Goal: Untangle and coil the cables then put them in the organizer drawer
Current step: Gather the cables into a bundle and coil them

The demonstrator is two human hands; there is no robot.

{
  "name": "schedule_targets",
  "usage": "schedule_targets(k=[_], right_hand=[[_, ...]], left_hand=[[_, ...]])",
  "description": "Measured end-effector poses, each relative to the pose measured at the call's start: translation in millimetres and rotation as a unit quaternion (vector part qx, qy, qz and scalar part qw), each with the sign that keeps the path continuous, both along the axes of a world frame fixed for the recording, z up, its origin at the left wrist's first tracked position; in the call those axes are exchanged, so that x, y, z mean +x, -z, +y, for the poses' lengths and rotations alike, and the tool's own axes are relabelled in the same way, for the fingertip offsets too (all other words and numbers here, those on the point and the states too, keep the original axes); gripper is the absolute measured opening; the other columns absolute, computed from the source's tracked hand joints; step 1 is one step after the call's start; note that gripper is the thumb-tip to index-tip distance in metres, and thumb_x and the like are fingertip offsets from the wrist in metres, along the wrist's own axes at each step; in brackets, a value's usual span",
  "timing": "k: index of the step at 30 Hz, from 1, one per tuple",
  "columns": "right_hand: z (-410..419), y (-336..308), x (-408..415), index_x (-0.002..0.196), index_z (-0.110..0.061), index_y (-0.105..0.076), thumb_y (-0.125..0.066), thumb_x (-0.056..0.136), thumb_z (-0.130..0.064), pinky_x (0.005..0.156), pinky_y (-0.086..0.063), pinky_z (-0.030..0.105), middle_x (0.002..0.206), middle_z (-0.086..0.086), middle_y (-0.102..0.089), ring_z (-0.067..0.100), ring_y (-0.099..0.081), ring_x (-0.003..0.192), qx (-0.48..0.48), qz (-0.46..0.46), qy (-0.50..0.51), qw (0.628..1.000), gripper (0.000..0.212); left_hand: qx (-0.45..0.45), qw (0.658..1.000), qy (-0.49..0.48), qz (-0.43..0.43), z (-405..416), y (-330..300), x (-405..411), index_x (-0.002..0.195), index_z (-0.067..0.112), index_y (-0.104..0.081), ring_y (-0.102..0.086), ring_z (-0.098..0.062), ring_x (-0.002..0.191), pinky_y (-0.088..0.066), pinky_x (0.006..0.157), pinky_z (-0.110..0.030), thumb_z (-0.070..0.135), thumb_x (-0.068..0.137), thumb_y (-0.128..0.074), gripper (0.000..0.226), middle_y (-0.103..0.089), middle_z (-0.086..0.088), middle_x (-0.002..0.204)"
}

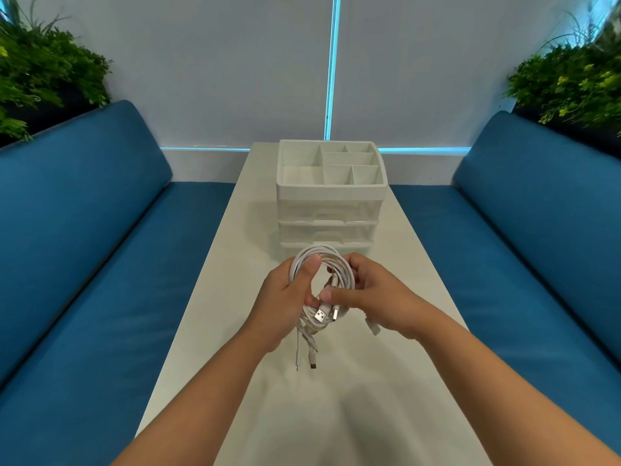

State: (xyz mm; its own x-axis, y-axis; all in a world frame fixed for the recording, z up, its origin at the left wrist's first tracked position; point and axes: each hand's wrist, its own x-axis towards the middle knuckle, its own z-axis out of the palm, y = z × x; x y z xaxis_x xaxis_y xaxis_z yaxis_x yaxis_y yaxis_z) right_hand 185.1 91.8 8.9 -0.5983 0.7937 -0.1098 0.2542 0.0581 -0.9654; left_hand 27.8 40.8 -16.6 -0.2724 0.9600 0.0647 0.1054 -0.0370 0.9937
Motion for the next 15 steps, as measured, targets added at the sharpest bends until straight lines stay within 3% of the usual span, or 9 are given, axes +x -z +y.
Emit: schedule_targets(k=[3,6,9,11,13,15], right_hand=[[0.1,3.7,-2.2,0.119,-0.005,-0.057,-0.073,0.084,-0.011,0.083,-0.057,0.030,0.102,0.017,-0.072,0.027,-0.071,0.091,-0.083,0.071,0.000,0.994,0.039],[1.2,6.8,-4.7,0.119,-0.006,-0.060,-0.071,0.084,-0.014,0.086,-0.055,0.030,0.101,0.016,-0.071,0.027,-0.069,0.091,-0.136,0.107,0.015,0.985,0.038],[4.0,3.6,-3.0,0.123,-0.007,-0.061,-0.062,0.089,-0.038,0.093,-0.053,0.034,0.109,0.016,-0.069,0.031,-0.066,0.099,-0.144,0.076,-0.008,0.987,0.046],[6.0,0.6,1.5,0.125,-0.006,-0.061,-0.047,0.095,-0.048,0.094,-0.053,0.042,0.113,0.018,-0.066,0.036,-0.064,0.101,-0.210,0.111,-0.012,0.971,0.054],[6.5,0.2,6.4,0.122,-0.003,-0.063,-0.041,0.099,-0.038,0.086,-0.056,0.042,0.106,0.016,-0.067,0.030,-0.066,0.093,-0.268,0.160,-0.004,0.950,0.047],[5.7,2.3,8.1,0.122,-0.001,-0.063,-0.045,0.097,-0.022,0.088,-0.056,0.040,0.108,0.016,-0.068,0.027,-0.066,0.095,-0.273,0.159,-0.009,0.949,0.037]], left_hand=[[0.009,1.000,-0.014,0.010,0.2,-1.3,-1.9,0.080,0.027,-0.060,-0.053,0.000,0.050,-0.043,0.055,-0.013,0.046,0.097,-0.050,0.028,-0.053,0.013,0.052],[0.018,1.000,-0.015,0.021,-0.1,-4.3,-3.6,0.083,0.030,-0.061,-0.055,0.001,0.049,-0.044,0.053,-0.012,0.043,0.099,-0.049,0.024,-0.057,0.017,0.052],[0.017,1.000,-0.022,0.007,-1.1,-3.5,-4.5,0.078,0.025,-0.060,-0.050,0.001,0.048,-0.041,0.052,-0.012,0.045,0.098,-0.049,0.030,-0.053,0.011,0.054],[0.012,0.999,-0.036,-0.002,-1.5,-1.8,-6.4,0.072,0.020,-0.055,-0.046,0.000,0.048,-0.040,0.052,-0.012,0.048,0.097,-0.048,0.038,-0.048,0.006,0.056],[0.006,0.999,-0.034,-0.014,-1.3,-2.8,-6.2,0.069,0.018,-0.051,-0.044,-0.002,0.048,-0.039,0.055,-0.016,0.050,0.096,-0.047,0.042,-0.045,0.006,0.055],[0.003,0.999,-0.028,-0.023,-0.1,-4.9,-3.9,0.068,0.018,-0.050,-0.043,-0.002,0.048,-0.038,0.055,-0.017,0.051,0.096,-0.047,0.044,-0.044,0.008,0.053]])
